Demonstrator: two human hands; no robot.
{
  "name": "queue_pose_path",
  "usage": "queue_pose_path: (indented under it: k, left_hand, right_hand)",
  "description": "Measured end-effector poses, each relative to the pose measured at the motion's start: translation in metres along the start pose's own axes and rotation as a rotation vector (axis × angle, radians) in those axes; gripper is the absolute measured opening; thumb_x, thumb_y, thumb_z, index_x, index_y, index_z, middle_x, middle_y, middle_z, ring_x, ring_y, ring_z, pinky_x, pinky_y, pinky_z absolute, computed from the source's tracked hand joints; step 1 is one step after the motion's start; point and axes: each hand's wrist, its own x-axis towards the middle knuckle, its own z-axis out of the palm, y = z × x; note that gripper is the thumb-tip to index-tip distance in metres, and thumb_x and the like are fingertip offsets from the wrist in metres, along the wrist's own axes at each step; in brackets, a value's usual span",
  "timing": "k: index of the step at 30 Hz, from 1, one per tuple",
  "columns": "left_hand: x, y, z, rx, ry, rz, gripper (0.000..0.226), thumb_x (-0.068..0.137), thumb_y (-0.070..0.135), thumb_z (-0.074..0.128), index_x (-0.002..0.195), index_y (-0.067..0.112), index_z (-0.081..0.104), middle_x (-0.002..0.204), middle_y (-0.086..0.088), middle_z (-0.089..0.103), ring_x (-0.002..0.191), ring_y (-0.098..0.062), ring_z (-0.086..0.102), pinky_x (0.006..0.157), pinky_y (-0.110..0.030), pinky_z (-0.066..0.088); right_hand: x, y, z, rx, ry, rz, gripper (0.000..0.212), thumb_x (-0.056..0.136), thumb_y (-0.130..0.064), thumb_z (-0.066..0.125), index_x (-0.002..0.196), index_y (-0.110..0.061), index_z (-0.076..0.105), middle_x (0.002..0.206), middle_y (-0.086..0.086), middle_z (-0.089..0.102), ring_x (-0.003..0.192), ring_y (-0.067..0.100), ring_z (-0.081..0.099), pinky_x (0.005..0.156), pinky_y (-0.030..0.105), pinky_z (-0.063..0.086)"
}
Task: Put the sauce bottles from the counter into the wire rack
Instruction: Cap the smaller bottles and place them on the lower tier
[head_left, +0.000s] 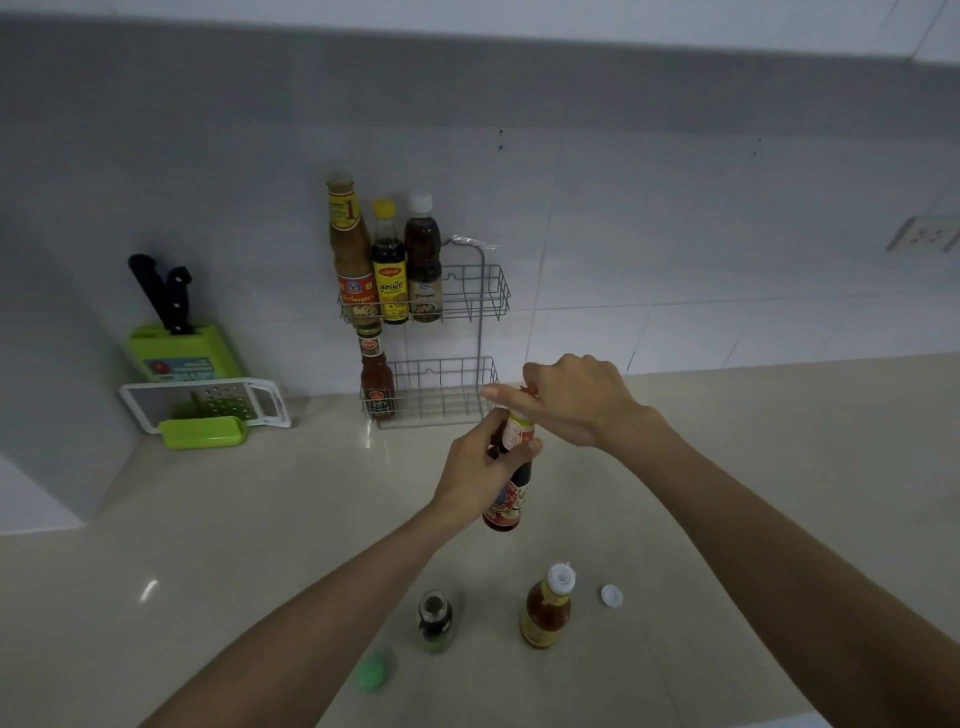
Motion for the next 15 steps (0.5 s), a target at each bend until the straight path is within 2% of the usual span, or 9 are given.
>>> queue_pose_path:
  k: [2,4,6,8,15]
  left_hand:
    - [0.0,-0.004,-0.011,0.03,-0.019,0.005,0.022,0.079,0.046,0.066,0.098,0.037,0.058,0.092,0.012,0.07,0.088,-0.002,0.064,0.078,-0.028,0.051]
    - [-0.002,-0.009,-0.018,0.068,-0.029,0.012,0.021,0.08,0.045,0.066,0.096,0.034,0.057,0.09,0.007,0.07,0.085,-0.007,0.065,0.078,-0.031,0.053]
    - [-0.005,-0.015,-0.022,0.075,-0.026,0.009,0.021,0.081,0.043,0.066,0.097,0.033,0.058,0.089,0.006,0.069,0.084,-0.008,0.065,0.078,-0.031,0.053]
    - [-0.007,-0.018,-0.025,0.074,-0.03,0.004,0.021,0.081,0.042,0.065,0.098,0.032,0.058,0.09,0.006,0.069,0.086,-0.01,0.065,0.08,-0.032,0.053]
    - [-0.009,-0.016,-0.021,-0.017,0.083,-0.015,0.019,0.082,0.037,0.066,0.097,0.026,0.059,0.087,0.001,0.071,0.08,-0.009,0.064,0.079,-0.034,0.052]
  right_hand:
    - [-0.001,0.005,-0.008,0.342,-0.105,0.033,0.075,0.079,-0.084,0.017,0.106,-0.024,0.052,0.069,-0.002,0.057,0.072,0.022,0.059,0.065,0.037,0.045]
    - [0.002,0.008,-0.013,0.545,-0.207,-0.018,0.05,0.088,-0.071,0.037,0.11,-0.028,0.052,0.081,-0.003,0.064,0.08,0.019,0.061,0.07,0.033,0.049]
    - [0.007,0.009,-0.012,0.486,-0.278,-0.126,0.029,0.092,-0.048,0.055,0.109,-0.025,0.058,0.087,-0.005,0.063,0.082,0.016,0.059,0.067,0.024,0.045]
    - [0.009,0.006,-0.009,0.482,-0.304,-0.156,0.02,0.091,-0.034,0.062,0.106,-0.02,0.063,0.083,-0.006,0.061,0.076,0.013,0.056,0.062,0.022,0.041]
    - [0.017,-0.012,-0.003,0.377,-0.229,-0.186,0.023,0.091,-0.037,0.062,0.094,-0.015,0.054,0.074,-0.01,0.05,0.072,0.015,0.051,0.057,0.024,0.035]
